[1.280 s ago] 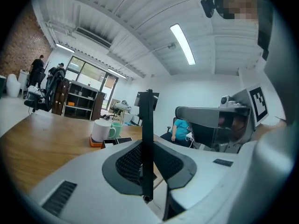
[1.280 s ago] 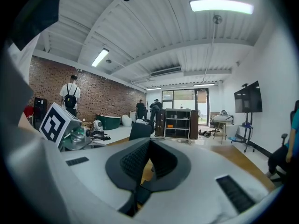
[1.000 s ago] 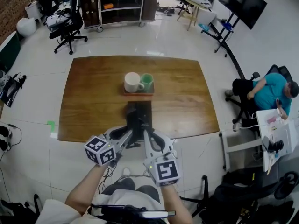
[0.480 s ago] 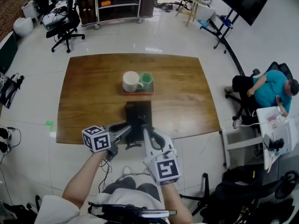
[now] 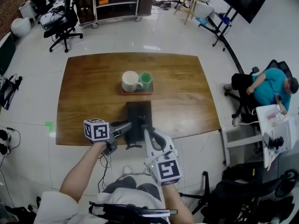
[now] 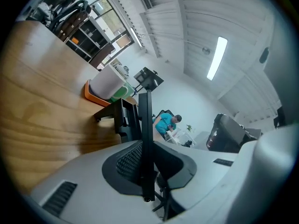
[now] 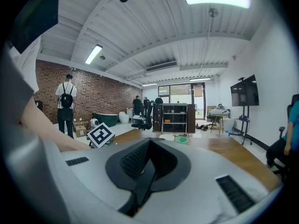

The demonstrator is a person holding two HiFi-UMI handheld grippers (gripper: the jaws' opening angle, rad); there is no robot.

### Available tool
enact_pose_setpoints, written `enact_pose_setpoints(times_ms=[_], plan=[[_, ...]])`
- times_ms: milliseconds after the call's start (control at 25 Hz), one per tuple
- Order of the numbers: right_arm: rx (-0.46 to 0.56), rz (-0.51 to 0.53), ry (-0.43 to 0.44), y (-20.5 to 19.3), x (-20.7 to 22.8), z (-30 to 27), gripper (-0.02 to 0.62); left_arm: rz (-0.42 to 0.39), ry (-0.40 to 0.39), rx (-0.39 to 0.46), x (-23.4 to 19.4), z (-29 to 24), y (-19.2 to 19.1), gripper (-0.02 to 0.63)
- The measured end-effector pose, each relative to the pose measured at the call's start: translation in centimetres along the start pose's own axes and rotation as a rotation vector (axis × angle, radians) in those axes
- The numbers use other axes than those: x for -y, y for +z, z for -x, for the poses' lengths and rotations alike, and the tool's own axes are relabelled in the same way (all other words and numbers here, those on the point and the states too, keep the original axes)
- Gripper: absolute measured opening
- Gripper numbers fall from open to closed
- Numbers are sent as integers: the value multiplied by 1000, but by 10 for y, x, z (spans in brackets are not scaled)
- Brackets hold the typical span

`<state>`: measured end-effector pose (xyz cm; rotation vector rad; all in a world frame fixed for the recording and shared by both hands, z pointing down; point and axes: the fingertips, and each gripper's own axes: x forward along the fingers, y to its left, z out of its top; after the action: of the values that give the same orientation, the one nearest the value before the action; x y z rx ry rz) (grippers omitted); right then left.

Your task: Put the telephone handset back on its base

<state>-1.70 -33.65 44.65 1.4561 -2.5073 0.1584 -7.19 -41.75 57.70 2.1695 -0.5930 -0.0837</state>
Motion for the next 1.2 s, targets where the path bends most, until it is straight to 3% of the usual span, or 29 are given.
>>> enact_pose_setpoints(times_ms=[600,720,840,960,1200], plan=[[-5,-29,-22,-5,7,3,0,207,-72,-45,-26,-12,2,64],[-8,-29,-19,-4,8,3,0,183,-80,-49,-27,-11,4,64],[-15,-27,-14,-8,8,3,0,253,-114,-46,-24,-13,0,64],[-25,-19,-6,-11,7,2,0,188,-126,-41,-27,-13,2,67],[-10,-56,-10,-6,5,1,0,185,-123,-30,-28,-12,3,74]])
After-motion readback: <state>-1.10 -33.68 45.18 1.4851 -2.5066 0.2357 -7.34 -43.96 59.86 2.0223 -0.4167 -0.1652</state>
